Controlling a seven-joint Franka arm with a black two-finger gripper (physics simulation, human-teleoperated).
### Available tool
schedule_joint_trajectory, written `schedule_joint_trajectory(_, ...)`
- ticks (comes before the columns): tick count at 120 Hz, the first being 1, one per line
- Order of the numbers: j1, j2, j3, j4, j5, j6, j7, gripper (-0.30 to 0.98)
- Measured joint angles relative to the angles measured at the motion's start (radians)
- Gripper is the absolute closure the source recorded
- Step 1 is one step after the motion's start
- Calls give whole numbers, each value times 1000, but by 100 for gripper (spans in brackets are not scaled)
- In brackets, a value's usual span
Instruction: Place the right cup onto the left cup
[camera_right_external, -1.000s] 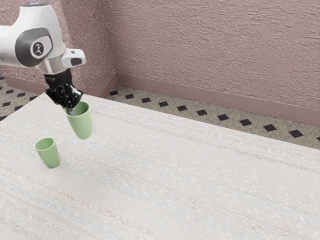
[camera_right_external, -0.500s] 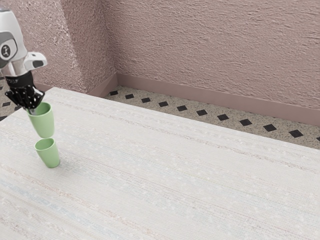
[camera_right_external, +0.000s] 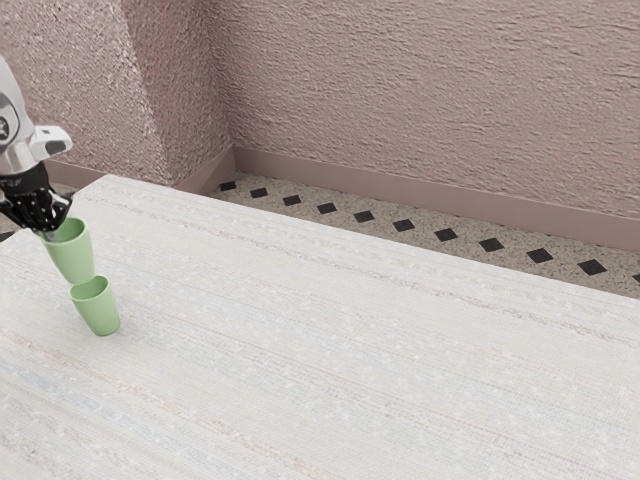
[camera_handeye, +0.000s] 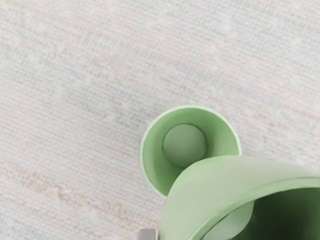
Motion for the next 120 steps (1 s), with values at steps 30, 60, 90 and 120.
schedule_joint_trajectory(30,27,26,6,-11,-18,38,36,79)
schedule_joint_trajectory(60,24,65,7,-6,-49,76,60,79)
schedule_joint_trajectory(90,7,72,7,-7,-75,94,80,79)
schedule_joint_trajectory(120,31,65,8,-11,-79,100,96,79)
